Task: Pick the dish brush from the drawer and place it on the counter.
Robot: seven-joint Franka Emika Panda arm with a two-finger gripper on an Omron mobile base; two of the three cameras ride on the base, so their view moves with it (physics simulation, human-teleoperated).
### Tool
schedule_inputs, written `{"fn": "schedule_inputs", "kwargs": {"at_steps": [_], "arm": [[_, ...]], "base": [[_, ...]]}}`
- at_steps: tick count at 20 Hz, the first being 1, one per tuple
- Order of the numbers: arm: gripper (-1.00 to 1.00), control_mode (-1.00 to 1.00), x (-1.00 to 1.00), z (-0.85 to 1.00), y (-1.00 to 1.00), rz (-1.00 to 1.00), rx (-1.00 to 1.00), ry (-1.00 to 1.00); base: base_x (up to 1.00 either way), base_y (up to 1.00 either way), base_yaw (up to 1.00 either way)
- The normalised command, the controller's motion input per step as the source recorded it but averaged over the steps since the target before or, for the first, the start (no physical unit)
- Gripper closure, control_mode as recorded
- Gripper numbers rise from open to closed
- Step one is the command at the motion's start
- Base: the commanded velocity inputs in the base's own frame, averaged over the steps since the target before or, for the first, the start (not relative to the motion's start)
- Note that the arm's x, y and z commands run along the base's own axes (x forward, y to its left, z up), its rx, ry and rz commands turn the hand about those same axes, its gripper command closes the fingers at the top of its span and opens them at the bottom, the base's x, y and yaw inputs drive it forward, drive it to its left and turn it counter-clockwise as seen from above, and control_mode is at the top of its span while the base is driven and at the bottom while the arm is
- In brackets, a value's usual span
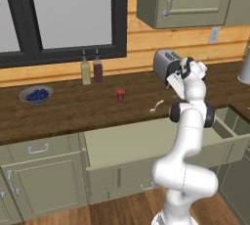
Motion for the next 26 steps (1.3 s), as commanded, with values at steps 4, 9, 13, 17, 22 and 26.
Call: {"fn": "schedule_inputs", "kwargs": {"at_steps": [4, 9, 13, 17, 22, 26], "arm": [[-1.0, -1.0, -1.0, 0.01, 0.37, -0.08, -0.14, -0.6], [-1.0, -1.0, -1.0, -0.02, 0.72, -0.09, -0.22, -0.57], [-1.0, -1.0, -1.0, -0.26, 0.97, -0.03, -0.24, -0.48], [-1.0, -1.0, -1.0, 0.09, 0.86, -0.03, -0.19, -0.44], [-1.0, -1.0, -1.0, 0.8, 0.27, -0.03, -0.07, -0.54], [-1.0, -1.0, -1.0, 0.58, 0.24, -0.02, -0.09, -0.45]], "base": [[0.0, 0.0, 0.0], [0.0, 0.0, 0.0], [0.0, 0.0, 0.0], [0.0, 0.0, 0.0], [0.0, 0.0, 0.0], [0.0, 0.0, 0.0]]}}
